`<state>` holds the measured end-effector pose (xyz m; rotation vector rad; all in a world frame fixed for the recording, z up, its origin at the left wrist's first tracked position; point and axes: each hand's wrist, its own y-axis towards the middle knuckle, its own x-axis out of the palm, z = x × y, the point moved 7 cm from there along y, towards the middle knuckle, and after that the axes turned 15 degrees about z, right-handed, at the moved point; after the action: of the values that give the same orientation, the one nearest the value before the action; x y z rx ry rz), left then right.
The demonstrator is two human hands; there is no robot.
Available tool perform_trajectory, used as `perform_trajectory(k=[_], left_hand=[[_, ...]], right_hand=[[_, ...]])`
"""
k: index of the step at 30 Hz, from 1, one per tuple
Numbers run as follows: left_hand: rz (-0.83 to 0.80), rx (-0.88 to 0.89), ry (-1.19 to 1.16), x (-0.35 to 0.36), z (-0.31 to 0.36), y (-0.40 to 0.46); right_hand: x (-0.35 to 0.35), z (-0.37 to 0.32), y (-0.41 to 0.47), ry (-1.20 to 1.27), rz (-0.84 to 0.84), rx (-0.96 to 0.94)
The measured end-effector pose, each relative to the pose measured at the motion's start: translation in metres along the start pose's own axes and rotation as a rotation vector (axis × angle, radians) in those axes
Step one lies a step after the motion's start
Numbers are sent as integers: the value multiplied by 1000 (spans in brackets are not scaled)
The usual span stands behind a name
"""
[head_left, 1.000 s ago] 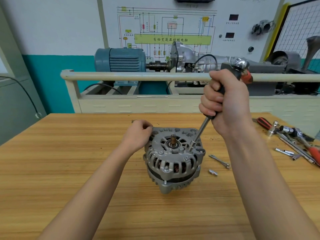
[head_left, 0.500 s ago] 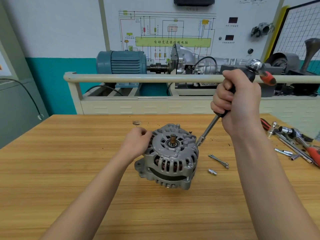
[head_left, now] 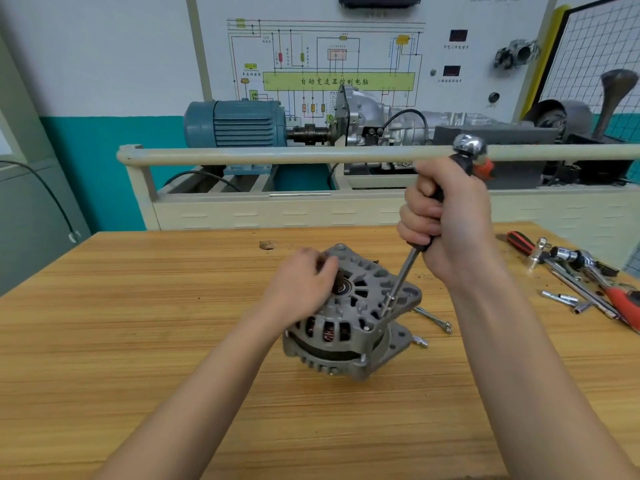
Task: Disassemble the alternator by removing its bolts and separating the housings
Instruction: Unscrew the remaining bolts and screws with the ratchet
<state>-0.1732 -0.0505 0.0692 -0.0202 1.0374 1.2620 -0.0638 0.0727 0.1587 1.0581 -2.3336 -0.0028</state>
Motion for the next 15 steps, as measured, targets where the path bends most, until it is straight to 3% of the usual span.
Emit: perform_trajectory(k=[6,15], left_hand=[[-98,51,13,4,9,-5],[-66,54,34,3,8,-6]], right_hand=[[19,20,-17,37,-94,62],[37,27,-23,-25,-108,13]])
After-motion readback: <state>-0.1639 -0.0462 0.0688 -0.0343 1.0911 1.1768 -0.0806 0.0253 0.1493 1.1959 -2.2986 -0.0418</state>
